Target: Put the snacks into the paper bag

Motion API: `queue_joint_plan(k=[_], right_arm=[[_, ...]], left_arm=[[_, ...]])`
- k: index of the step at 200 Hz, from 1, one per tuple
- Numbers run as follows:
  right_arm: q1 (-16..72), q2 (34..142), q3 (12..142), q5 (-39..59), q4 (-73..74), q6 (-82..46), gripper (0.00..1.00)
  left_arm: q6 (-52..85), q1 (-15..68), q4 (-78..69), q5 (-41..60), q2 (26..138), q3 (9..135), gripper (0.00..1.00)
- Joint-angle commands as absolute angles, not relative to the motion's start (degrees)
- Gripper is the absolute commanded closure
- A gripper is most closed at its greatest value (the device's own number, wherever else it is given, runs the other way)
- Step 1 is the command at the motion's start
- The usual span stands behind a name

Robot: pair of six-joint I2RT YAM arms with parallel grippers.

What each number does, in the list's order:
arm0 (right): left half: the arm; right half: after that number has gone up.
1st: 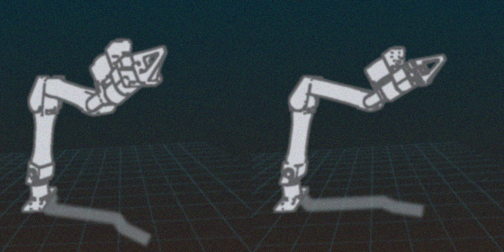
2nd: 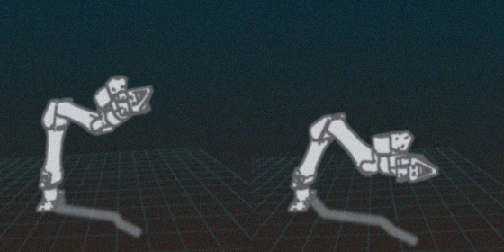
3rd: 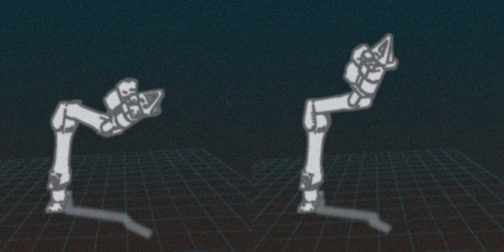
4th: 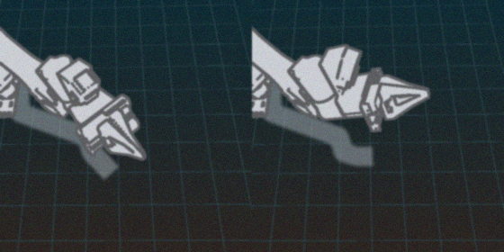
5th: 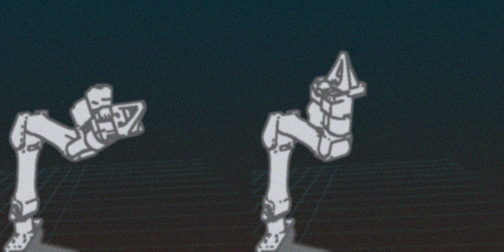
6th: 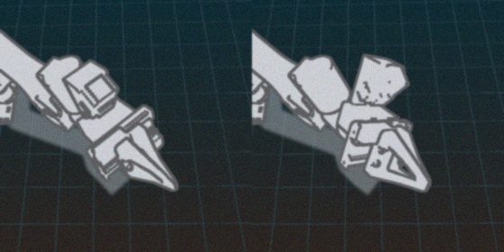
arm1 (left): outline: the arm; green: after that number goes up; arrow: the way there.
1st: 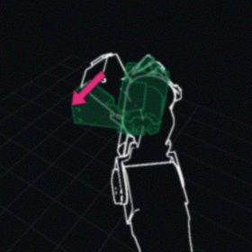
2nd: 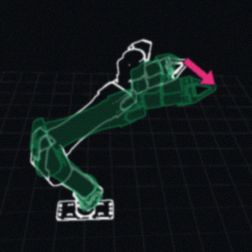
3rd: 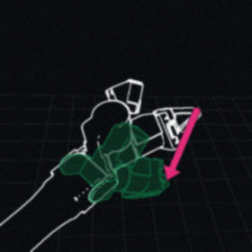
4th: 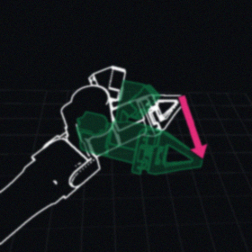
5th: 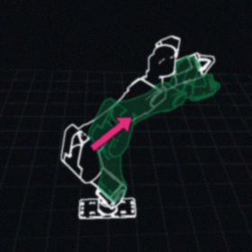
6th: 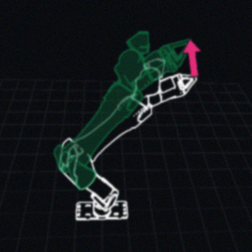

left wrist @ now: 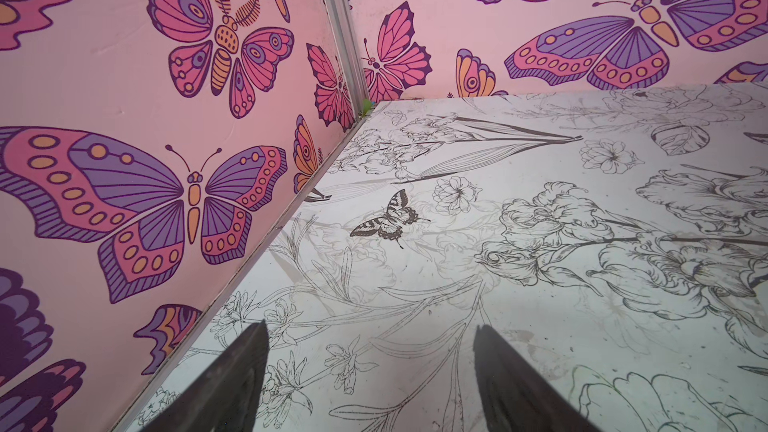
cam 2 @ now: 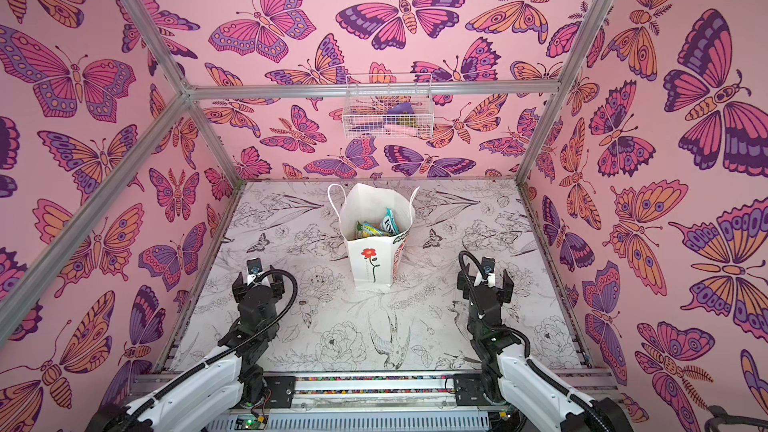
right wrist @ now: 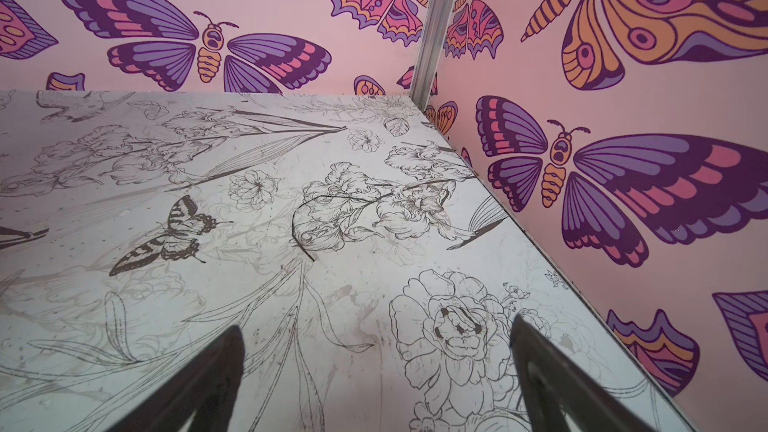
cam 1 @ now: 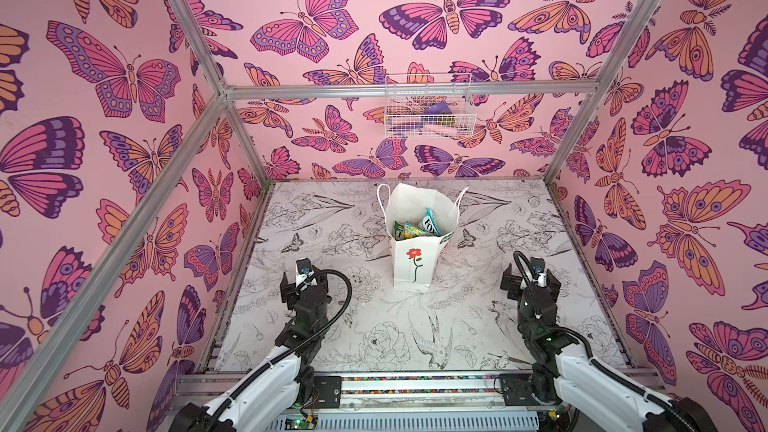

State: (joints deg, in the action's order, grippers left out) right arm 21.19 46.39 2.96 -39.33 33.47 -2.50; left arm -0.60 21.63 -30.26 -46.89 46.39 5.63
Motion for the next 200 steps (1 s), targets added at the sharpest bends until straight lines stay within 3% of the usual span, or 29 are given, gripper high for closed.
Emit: queue_joint_plan(k=[1,100,200], right_arm=[[20.17,48.63,3.42,-38.52,39.44,-1.83,0.01],[17.1,62.03,7.26,-36.5,50.1,-1.66,0.01],[13.94,70.21,6.06,-33.41,63.43,-1.05,0.01]], left_arm=[[-0.44,20.51,-35.05,-44.71,48.09,4.78,0.21],[0.07,16.41,-40.76,-40.75,55.69,6.02,0.2],[-0.65,13.54,-56.93,-38.67,64.45,4.78,0.19]])
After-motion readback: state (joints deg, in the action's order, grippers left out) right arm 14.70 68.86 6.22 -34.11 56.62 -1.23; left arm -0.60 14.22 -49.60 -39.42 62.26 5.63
